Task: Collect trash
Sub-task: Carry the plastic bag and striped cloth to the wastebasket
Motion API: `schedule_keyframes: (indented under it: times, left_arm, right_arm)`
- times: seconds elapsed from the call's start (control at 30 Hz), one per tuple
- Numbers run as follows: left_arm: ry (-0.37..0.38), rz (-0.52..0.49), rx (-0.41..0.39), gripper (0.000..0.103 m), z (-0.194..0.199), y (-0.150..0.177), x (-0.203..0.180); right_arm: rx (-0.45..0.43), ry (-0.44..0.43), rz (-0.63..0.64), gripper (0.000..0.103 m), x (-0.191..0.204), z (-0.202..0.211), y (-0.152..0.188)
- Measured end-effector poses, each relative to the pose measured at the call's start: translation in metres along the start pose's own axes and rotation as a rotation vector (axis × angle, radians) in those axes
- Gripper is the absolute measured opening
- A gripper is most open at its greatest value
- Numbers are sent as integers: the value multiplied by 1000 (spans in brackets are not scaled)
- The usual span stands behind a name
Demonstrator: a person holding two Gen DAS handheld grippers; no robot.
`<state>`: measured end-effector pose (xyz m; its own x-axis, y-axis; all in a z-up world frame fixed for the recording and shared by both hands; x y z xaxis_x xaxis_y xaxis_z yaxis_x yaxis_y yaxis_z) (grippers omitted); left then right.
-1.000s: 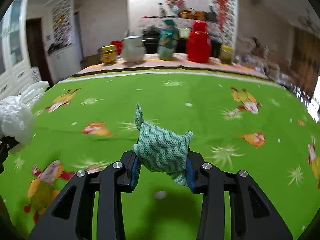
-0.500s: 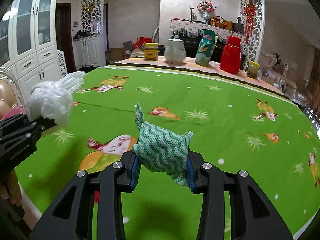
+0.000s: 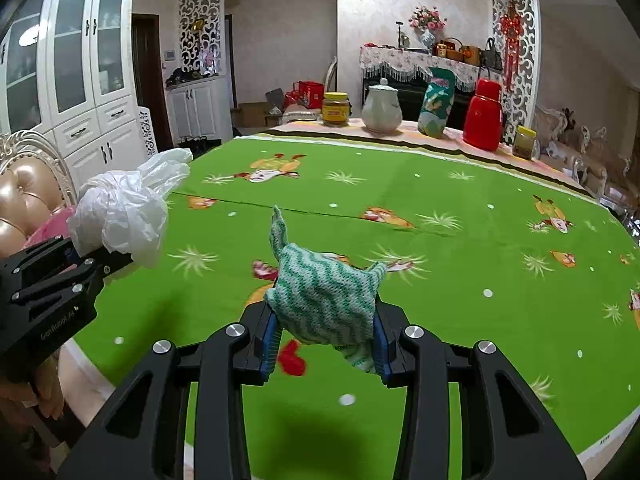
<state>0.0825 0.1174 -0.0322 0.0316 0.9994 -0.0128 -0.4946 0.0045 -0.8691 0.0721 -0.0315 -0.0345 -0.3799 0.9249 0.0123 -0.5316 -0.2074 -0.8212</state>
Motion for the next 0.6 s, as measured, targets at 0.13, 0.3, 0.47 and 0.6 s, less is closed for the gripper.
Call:
schedule_keyframes:
  times: [0.13, 0.3, 0.47, 0.6]
  left_arm:
    - [-26, -17, -15, 26, 19, 4, 11]
    - [-68, -19, -17, 26, 34, 12, 32]
    - [-106, -8, -17, 26, 45, 19, 58]
    - [-123, -7, -17, 26, 56, 27, 73]
  right_arm:
    - [-16, -20, 12, 38, 19, 7, -5]
    - [-24, -62, 33, 38, 47, 3, -12]
    - [-28, -103, 32, 38, 69, -5, -14]
    - [-33, -133, 22, 38, 83, -8, -14]
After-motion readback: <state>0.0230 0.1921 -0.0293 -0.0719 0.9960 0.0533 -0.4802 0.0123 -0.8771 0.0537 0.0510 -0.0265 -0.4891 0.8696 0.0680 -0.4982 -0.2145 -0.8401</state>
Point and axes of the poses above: each gripper's, at about its wrist camera, not at the fingertips, and z roughly against the way its jaws point, x to its left, y to its underside, the point moved 4 cm from there along -z, roughly the way its jaws point, and after that the axes turned 1 degree about -x, right-handed, at the moved point
